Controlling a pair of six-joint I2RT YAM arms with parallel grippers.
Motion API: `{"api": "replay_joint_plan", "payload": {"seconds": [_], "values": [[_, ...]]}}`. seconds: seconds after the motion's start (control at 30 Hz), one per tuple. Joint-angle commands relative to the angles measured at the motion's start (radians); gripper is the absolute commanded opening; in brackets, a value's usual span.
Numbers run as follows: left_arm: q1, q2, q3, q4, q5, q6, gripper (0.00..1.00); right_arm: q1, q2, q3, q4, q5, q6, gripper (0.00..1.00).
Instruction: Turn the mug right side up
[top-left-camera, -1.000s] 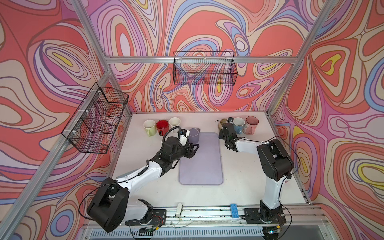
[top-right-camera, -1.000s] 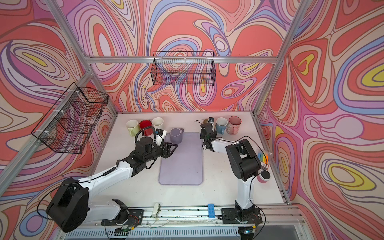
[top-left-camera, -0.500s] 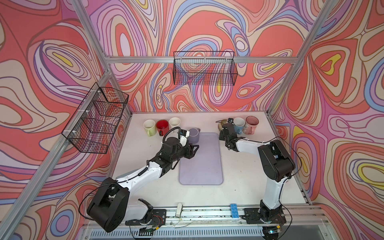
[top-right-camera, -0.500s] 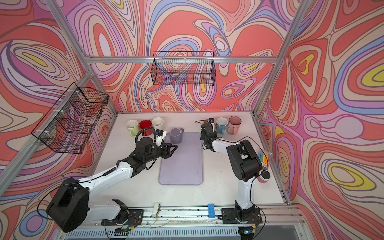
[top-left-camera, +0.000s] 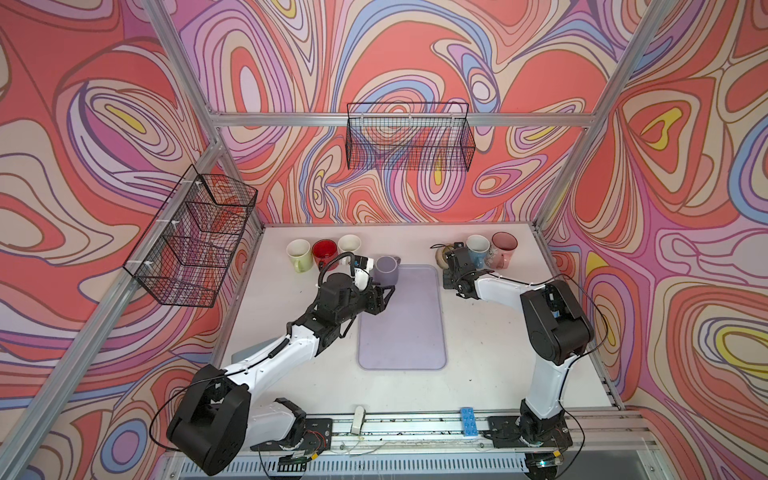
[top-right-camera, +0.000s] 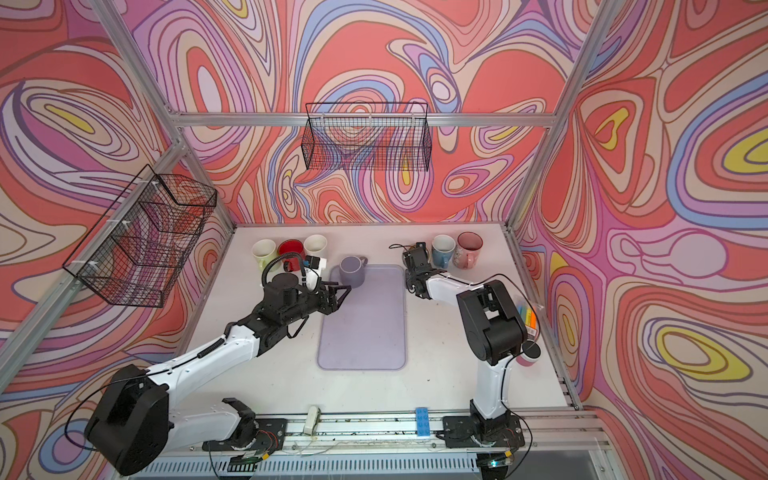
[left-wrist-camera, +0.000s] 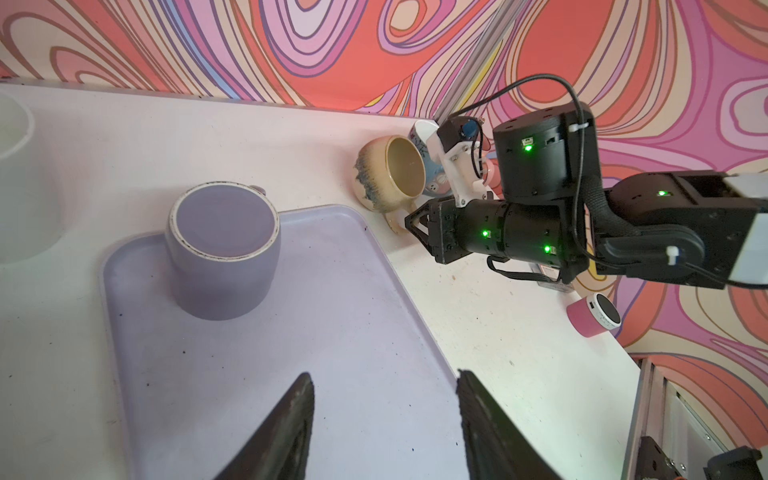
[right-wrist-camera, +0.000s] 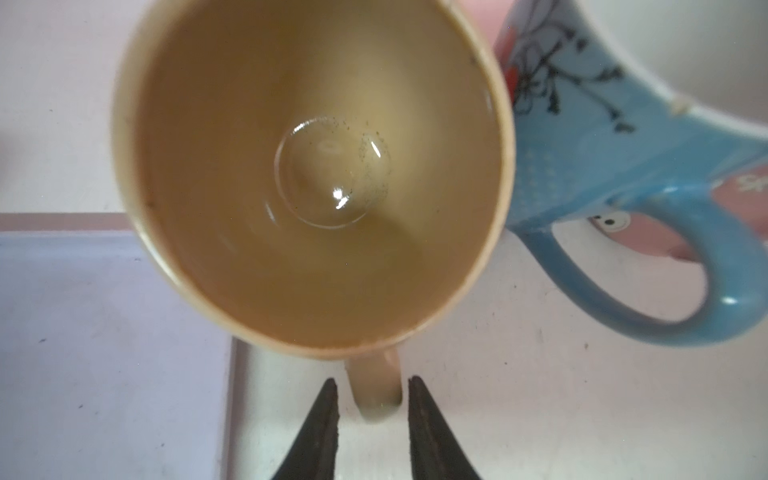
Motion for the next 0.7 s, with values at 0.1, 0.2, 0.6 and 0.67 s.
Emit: {"api": "replay_joint_plan", "payload": {"seconds": [0.1, 0.2, 0.6, 0.67], "values": [[0.017, -0.045, -0.022, -0.028, -0.009, 0.015, 0.58, -0.001, -0.096, 0.064, -0.077, -0.011, -0.057, 0.3], [0.021, -0.052, -0.025, -0.03, -0.01, 0.014, 0.58, -0.001, -0.104, 0.077, -0.085, -0.02, -0.072, 0.31], [0.032, -0.053, -0.029, -0.032, -0.002, 0.017, 0.58, -0.002, -0.009, 0.207, -0.198, -0.1, -0.102, 0.29], [0.033, -0.054, -0.028, -0.033, -0.002, 0.017, 0.58, -0.002, 0.009, 0.233, -0.201, -0.096, -0.102, 0.28]]}}
